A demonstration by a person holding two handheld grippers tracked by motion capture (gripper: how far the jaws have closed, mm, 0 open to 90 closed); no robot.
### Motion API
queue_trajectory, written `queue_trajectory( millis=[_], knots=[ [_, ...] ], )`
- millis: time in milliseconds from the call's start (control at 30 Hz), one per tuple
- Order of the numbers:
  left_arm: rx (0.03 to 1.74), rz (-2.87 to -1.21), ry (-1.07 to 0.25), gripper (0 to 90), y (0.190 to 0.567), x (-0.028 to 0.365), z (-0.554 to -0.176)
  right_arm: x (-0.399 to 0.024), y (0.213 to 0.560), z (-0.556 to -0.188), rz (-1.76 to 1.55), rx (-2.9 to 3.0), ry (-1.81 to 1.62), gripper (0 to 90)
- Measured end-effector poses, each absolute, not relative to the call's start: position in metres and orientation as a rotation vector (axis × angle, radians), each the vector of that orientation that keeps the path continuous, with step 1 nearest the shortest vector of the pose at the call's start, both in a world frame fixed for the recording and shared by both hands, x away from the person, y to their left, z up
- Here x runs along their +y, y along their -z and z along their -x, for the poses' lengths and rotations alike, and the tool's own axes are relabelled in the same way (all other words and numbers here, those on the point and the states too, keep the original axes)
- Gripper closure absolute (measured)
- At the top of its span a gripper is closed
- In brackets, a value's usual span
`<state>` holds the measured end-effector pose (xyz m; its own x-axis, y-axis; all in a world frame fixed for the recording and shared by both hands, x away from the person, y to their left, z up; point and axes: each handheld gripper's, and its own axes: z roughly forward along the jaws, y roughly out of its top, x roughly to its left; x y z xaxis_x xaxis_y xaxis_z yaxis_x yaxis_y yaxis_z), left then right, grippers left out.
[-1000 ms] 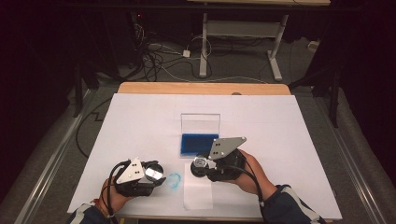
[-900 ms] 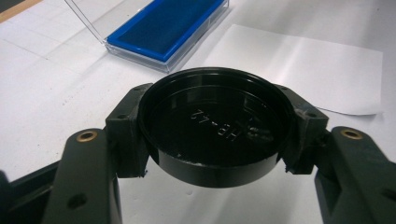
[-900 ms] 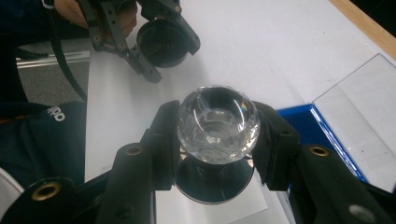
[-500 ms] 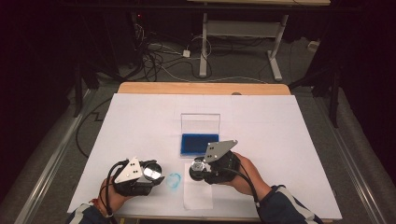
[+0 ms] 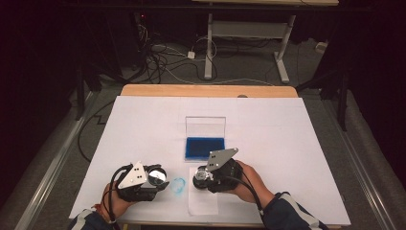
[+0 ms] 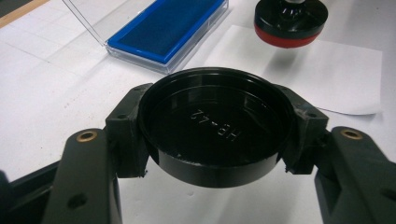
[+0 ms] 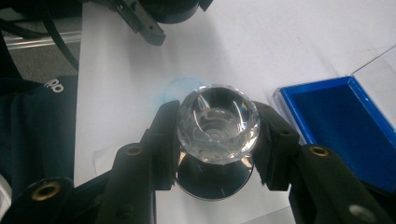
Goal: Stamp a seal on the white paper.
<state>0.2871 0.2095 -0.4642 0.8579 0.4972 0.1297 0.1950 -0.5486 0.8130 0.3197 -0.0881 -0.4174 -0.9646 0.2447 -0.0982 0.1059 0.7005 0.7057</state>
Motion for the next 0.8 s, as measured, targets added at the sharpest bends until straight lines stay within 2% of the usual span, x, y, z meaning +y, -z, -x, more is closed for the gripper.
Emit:
queue_trajectory(
  millis=[800],
  knots=[
    [0.502,-2.152,-0.434,36.0,0.465,0.207,-0.289,-0.089,0.432,-0.317,-0.291,2.766,-1.058,56.4]
  ],
)
